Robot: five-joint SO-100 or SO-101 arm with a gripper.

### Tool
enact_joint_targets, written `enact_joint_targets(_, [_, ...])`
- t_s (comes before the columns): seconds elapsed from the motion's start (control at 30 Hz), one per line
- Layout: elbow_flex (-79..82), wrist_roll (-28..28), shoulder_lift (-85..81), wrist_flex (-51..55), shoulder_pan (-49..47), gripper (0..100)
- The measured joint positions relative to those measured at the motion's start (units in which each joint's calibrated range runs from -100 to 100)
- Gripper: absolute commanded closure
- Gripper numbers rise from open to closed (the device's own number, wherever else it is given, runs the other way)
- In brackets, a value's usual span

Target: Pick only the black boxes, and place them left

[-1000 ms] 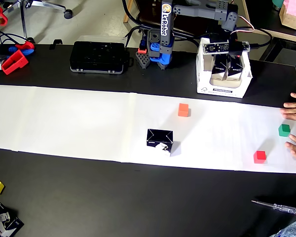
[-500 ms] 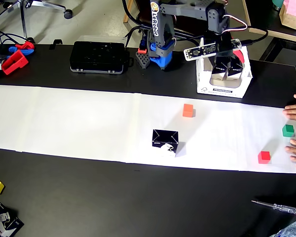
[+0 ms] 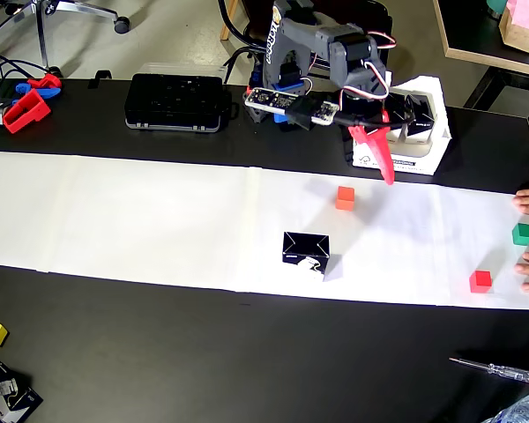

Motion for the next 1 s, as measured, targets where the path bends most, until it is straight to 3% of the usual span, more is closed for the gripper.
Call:
enact_joint_targets(0.6, [-16.8, -5.4, 28.5, -3.4, 16.2, 60])
enact_joint_targets(0.87, [-19.4, -5.9, 40.4, -5.7, 15.6, 60])
enact_joint_targets(0.93, [-20.7, -5.9, 42.2, -5.7, 14.0, 65])
enact_joint_targets(1.0, [-21.1, -5.9, 42.4, -5.7, 12.3, 79])
